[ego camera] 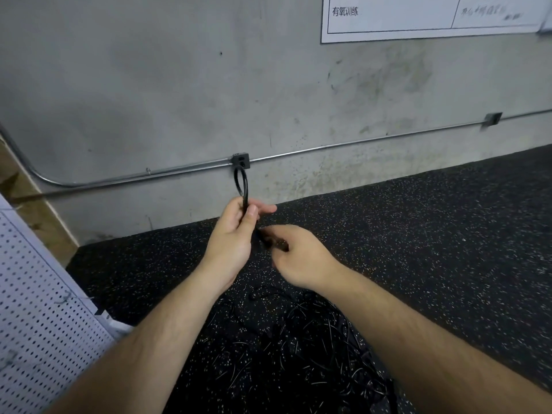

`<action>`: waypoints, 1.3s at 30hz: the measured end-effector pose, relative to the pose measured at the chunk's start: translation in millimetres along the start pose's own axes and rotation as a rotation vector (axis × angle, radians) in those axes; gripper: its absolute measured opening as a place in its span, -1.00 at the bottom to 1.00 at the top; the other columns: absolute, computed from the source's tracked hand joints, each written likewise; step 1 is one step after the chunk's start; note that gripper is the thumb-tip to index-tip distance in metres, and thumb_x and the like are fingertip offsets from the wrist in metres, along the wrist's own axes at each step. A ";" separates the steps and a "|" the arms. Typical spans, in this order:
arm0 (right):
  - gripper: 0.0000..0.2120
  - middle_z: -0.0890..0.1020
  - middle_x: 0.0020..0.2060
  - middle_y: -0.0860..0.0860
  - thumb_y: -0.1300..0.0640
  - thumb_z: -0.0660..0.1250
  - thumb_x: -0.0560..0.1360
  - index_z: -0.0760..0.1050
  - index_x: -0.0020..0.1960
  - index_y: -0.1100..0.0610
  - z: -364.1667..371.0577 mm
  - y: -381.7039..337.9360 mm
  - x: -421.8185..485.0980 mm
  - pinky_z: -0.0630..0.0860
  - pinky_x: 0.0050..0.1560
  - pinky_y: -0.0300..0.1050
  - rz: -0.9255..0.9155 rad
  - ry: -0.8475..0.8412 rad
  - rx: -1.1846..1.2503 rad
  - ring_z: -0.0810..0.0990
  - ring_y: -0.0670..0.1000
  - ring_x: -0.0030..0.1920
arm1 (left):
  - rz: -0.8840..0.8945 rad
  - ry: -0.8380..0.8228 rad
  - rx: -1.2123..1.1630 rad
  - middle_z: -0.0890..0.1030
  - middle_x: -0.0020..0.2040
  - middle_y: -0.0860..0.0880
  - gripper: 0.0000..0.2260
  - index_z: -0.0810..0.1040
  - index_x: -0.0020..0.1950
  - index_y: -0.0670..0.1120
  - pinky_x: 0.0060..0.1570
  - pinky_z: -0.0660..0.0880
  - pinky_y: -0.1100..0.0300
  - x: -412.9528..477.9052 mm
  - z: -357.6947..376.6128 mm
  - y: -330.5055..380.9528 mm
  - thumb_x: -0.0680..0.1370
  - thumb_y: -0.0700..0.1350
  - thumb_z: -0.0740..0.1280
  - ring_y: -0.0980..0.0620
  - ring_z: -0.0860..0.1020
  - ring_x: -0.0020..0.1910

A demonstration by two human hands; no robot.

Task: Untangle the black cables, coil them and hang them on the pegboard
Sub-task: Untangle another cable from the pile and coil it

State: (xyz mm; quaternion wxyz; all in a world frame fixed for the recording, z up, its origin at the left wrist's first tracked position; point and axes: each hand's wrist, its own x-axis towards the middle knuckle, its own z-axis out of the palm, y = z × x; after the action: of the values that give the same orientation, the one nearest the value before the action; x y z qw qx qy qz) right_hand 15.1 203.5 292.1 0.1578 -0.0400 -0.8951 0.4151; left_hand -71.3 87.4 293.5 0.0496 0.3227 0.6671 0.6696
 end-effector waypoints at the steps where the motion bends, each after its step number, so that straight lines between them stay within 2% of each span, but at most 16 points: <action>1: -0.64 0.68 -0.06 -0.05 0.38 0.22 0.53 0.63 0.20 0.10 0.0 -1.5 -1.3 0.50 -0.15 -0.31 -0.026 0.002 -0.007 0.61 -0.10 -0.14 | 0.015 -0.036 0.039 0.71 0.10 0.10 -0.83 0.52 0.12 -0.02 0.30 0.45 0.32 -0.4 -1.8 0.5 0.73 -0.18 0.15 0.25 0.59 0.20; 4: -0.65 0.69 0.01 -0.09 0.37 0.24 0.56 0.62 0.24 0.10 -3.3 -6.3 -1.9 0.45 -0.14 -0.37 -0.006 0.056 0.084 0.59 -0.23 -0.23 | 0.079 -0.127 0.306 0.68 0.07 0.06 -0.85 0.51 0.17 -0.02 0.13 0.47 0.36 -1.1 -8.3 -4.7 0.73 -0.10 0.15 0.23 0.60 0.10; 7: -0.75 0.67 0.03 -0.08 0.26 0.32 0.60 0.55 0.24 0.07 -5.2 -11.6 -6.0 0.54 -0.20 -0.24 0.060 0.074 0.201 0.63 -0.17 -0.30 | 0.088 -0.113 0.469 0.61 -0.05 0.09 -0.82 0.50 0.13 -0.04 -0.06 0.49 0.29 3.4 -15.6 -7.9 0.73 -0.04 0.13 0.25 0.57 -0.07; 10: -0.86 0.67 -0.10 -0.05 0.13 0.37 0.61 0.45 0.14 0.04 -7.6 -9.1 -16.5 0.57 -0.24 -0.16 0.141 -0.020 0.273 0.60 -0.11 -0.35 | 0.032 0.043 0.430 0.54 -0.15 0.08 -0.83 0.47 0.09 0.04 -0.22 0.43 0.38 11.6 -24.3 1.1 0.73 -0.02 0.09 0.22 0.51 -0.21; 13: -0.84 0.67 -0.18 -0.03 -0.07 0.26 0.65 0.47 0.04 0.01 -12.8 12.5 -29.3 0.59 -0.07 -0.09 0.165 -0.199 0.099 0.60 -0.08 -0.23 | -0.031 0.266 0.335 0.51 -0.13 0.04 -0.82 0.45 0.11 0.01 -0.28 0.40 0.52 22.0 -45.9 9.7 0.75 -0.05 0.08 0.15 0.49 -0.15; 14: -0.80 0.68 -0.15 -0.03 -0.10 0.21 0.67 0.48 0.04 0.00 -14.5 21.0 -33.3 0.58 -0.02 -0.07 0.178 -0.252 0.048 0.62 -0.04 -0.19 | -0.040 0.321 0.292 0.50 -0.14 0.03 -0.82 0.46 0.08 0.02 -0.28 0.40 0.52 24.9 -54.0 9.7 0.75 -0.05 0.08 0.11 0.49 -0.12; 16: -0.77 0.68 -0.13 -0.02 -0.11 0.14 0.69 0.50 0.05 -0.02 -18.3 36.7 -38.7 0.57 0.00 -0.04 0.190 -0.291 0.000 0.62 -0.01 -0.15 | -0.061 0.365 0.261 0.50 -0.13 0.00 -0.80 0.44 0.02 0.09 -0.14 0.44 0.39 28.8 -65.0 4.3 0.75 -0.04 0.08 0.05 0.50 -0.07; 19: -0.81 0.53 -0.30 -0.10 -0.04 0.15 0.69 0.50 0.01 -0.04 -27.6 46.0 -38.2 0.46 -0.27 -0.11 0.133 -0.133 0.026 0.46 -0.11 -0.32 | -0.157 0.246 0.339 0.57 -0.08 0.00 -0.80 0.45 0.00 0.10 0.13 0.50 0.11 27.9 -66.9 -4.0 0.75 -0.03 0.09 0.11 0.55 -0.11; 22: -0.83 0.44 -0.41 -0.15 0.00 0.19 0.69 0.54 0.01 -0.05 -41.2 36.2 -29.4 0.32 -0.40 -0.24 0.063 0.068 0.065 0.35 -0.13 -0.42 | -0.222 0.077 0.335 0.69 -0.04 -0.03 -0.79 0.50 0.08 -0.03 0.14 0.50 0.24 21.2 -60.6 3.2 0.74 -0.05 0.10 0.22 0.60 -0.02; 24: -0.81 0.42 -0.43 -0.14 0.02 0.19 0.69 0.56 0.01 -0.03 -47.3 26.4 -23.0 0.29 -0.43 -0.24 0.027 0.133 0.082 0.32 -0.11 -0.44 | -0.245 -0.034 0.289 0.74 -0.09 -0.04 -0.77 0.51 0.12 -0.06 0.19 0.43 0.16 15.2 -53.7 9.4 0.75 -0.04 0.08 0.19 0.62 0.11; 27: -0.79 0.44 -0.43 -0.12 0.01 0.19 0.69 0.58 -0.01 -0.02 -49.8 16.7 -14.2 0.29 -0.42 -0.22 -0.005 0.220 0.073 0.33 -0.14 -0.46 | -0.281 -0.189 0.224 0.74 -0.13 -0.11 -0.77 0.50 0.15 -0.11 0.25 0.46 0.02 3.7 -36.8 13.7 0.75 -0.14 0.06 0.03 0.70 0.08; 30: -0.77 0.52 -0.45 -0.25 -0.01 0.20 0.69 0.61 0.02 0.01 -49.8 12.5 -6.7 0.29 -0.40 -0.33 0.010 0.301 0.059 0.43 -0.21 -0.45 | -0.308 -0.238 0.033 0.64 -0.29 -0.17 -0.77 0.50 0.18 -0.27 0.22 0.54 -0.10 -6.9 -18.0 17.4 0.72 -0.25 0.07 -0.17 0.70 -0.19; 32: -0.76 0.59 -0.37 -0.30 -0.02 0.22 0.68 0.64 0.03 0.03 -51.4 10.3 -2.8 0.38 -0.34 -0.31 0.023 0.337 0.030 0.54 -0.23 -0.33 | -0.373 -0.252 -0.230 0.47 -0.39 -0.12 -0.74 0.48 0.19 -0.34 0.21 0.57 -0.23 -14.8 -5.4 22.3 0.73 -0.21 0.08 -0.12 0.51 -0.42; 34: -0.75 0.64 -0.29 -0.15 -0.02 0.24 0.67 0.65 0.02 0.06 -50.9 12.2 0.3 0.47 -0.25 -0.22 0.044 0.366 0.001 0.59 -0.16 -0.25 | -0.458 -0.236 -0.451 0.33 -0.42 -0.06 -0.72 0.49 0.15 -0.28 0.17 0.57 -0.32 -19.4 5.6 25.3 0.74 -0.12 0.07 0.00 0.32 -0.51; 37: -0.76 0.61 -0.23 -0.07 -0.01 0.24 0.67 0.63 0.03 0.08 -47.0 17.8 3.0 0.41 -0.17 -0.15 0.083 0.396 -0.091 0.56 -0.04 -0.13 | -0.503 -0.206 -0.559 0.26 -0.41 -0.03 -0.53 0.48 0.08 -0.18 0.09 0.59 -0.32 -20.8 15.3 26.9 0.72 0.18 0.01 0.05 0.23 -0.53; 39: -0.74 0.60 -0.16 -0.03 -0.04 0.18 0.69 0.57 0.12 0.08 -43.9 20.7 3.9 0.41 -0.10 -0.11 0.159 0.345 -0.108 0.57 0.01 -0.07 | -0.455 -0.207 -0.549 0.28 -0.39 -0.02 -0.60 0.45 0.09 -0.16 0.02 0.62 -0.27 -19.3 14.1 24.9 0.72 0.14 0.04 0.04 0.24 -0.53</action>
State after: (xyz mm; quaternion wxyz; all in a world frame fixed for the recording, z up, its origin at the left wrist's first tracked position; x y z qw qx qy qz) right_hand 24.1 249.8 304.0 0.2730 -0.1896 -0.8698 0.3647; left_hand -40.0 87.4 308.0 0.3493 0.2069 0.5090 0.7590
